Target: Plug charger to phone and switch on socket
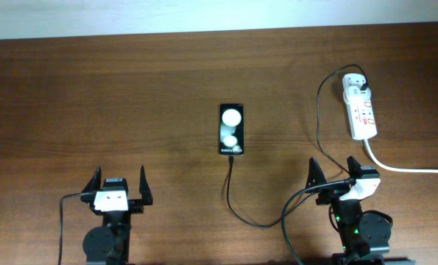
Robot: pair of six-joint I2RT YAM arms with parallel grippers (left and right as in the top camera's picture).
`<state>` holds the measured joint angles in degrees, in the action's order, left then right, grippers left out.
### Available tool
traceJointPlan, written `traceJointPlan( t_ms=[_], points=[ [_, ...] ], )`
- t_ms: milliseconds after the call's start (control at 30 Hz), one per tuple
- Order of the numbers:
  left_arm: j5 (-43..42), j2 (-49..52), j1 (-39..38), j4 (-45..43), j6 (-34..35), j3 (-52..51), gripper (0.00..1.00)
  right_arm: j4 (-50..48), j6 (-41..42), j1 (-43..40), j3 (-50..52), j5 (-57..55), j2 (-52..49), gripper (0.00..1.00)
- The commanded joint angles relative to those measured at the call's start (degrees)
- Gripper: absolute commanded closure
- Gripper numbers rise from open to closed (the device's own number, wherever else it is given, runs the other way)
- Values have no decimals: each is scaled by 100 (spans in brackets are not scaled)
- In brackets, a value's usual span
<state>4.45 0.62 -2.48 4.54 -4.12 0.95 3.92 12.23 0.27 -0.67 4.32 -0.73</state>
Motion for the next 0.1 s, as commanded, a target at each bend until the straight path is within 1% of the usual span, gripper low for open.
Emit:
traceJointPlan(
  t_ms=[0, 67],
  points=[
    [-81, -26, 24, -2, -94, -42, 1, 33, 24, 52, 35, -52, 52, 1],
    [-81, -26, 24, -2, -94, -42, 1, 33, 24, 52, 35, -52, 52, 1]
  ],
)
